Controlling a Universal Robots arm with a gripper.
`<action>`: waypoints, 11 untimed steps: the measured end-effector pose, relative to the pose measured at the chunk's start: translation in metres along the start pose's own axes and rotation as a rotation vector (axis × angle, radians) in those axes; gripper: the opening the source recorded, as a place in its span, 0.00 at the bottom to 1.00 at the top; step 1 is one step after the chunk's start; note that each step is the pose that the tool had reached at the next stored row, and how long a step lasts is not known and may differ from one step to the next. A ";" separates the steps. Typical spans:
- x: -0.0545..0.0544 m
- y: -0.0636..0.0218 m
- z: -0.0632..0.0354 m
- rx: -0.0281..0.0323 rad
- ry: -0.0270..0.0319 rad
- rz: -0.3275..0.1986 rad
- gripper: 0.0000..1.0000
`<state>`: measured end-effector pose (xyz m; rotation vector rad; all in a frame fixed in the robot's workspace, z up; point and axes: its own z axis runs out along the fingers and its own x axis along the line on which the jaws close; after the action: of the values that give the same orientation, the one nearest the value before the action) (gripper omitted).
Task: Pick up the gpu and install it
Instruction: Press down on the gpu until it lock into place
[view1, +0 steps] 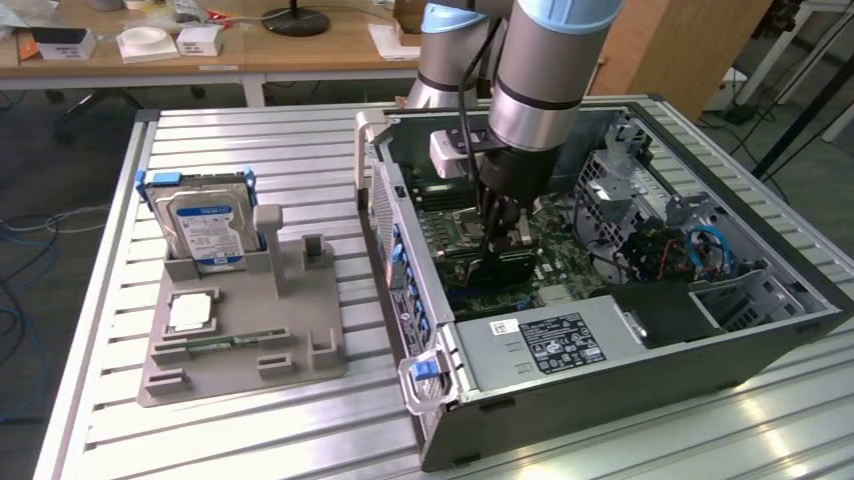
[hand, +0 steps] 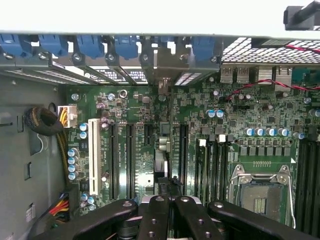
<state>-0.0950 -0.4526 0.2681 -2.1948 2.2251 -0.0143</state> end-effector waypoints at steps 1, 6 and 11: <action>0.000 0.0000 -0.0035 -0.0003 0.0008 0.000 0.11; 0.000 0.0025 -0.0175 -0.0004 0.0011 0.000 0.11; 0.000 0.0179 -0.0310 -0.0004 0.0014 -0.003 0.11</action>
<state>-0.1134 -0.4527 0.2988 -2.1990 2.2228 -0.0155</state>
